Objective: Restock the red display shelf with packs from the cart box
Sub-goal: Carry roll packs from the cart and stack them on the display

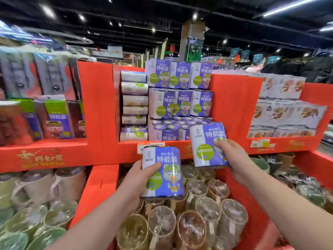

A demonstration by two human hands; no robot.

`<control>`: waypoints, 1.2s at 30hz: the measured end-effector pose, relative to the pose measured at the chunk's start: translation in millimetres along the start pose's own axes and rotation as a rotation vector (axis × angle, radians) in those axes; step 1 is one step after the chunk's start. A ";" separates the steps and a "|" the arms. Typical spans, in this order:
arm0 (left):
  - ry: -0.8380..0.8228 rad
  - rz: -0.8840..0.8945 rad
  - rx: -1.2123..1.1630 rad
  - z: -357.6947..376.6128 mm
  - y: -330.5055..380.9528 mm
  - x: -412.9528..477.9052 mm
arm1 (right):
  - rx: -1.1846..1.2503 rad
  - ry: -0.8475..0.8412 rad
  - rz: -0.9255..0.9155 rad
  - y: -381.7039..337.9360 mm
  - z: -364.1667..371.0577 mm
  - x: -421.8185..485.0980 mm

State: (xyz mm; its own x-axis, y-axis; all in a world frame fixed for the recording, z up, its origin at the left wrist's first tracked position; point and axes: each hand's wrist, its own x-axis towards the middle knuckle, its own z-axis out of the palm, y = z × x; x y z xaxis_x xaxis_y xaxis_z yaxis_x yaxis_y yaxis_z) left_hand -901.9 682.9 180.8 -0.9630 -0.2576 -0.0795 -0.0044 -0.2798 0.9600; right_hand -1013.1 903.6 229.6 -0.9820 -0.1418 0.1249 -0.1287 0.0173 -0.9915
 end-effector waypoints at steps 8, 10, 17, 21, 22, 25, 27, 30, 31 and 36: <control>0.204 0.136 -0.031 26.9 20.9 31.7 | -0.106 -0.173 -0.169 -41.4 -6.7 139.2; 0.238 0.159 -0.027 31.5 22.8 34.9 | -0.090 -0.210 -0.177 -44.8 -1.8 159.8; 0.337 0.185 -0.007 30.6 26.8 39.9 | -0.105 -0.270 -0.139 -39.1 24.2 214.5; 0.347 0.228 -0.005 26.7 34.7 44.1 | -0.155 -0.271 -0.128 -32.9 34.1 232.1; 0.351 0.240 -0.004 24.8 36.9 45.7 | -0.155 -0.272 -0.116 -32.0 36.2 233.2; 0.347 0.261 -0.024 20.0 42.4 51.0 | -0.181 -0.219 -0.099 -30.3 42.0 235.1; 0.325 0.265 -0.031 17.7 45.1 54.7 | -0.195 -0.180 -0.095 -30.4 45.9 237.9; 0.291 0.262 -0.048 15.6 49.0 58.8 | -0.258 -0.108 -0.113 -31.1 51.4 237.6; 0.291 0.259 -0.054 14.4 49.9 60.8 | -0.273 -0.090 -0.115 -30.9 53.2 237.0; 0.267 0.264 -0.037 17.4 57.8 71.8 | -0.417 0.025 -0.126 -36.0 51.6 231.1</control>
State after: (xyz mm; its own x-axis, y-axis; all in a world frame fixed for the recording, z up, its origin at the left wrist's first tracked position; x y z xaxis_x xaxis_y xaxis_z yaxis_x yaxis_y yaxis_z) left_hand -976.0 664.3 235.2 -0.8254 -0.5560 0.0980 0.2492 -0.2030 0.9469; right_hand -1228.3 819.2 292.3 -0.9574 -0.1447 0.2499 -0.2876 0.4003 -0.8701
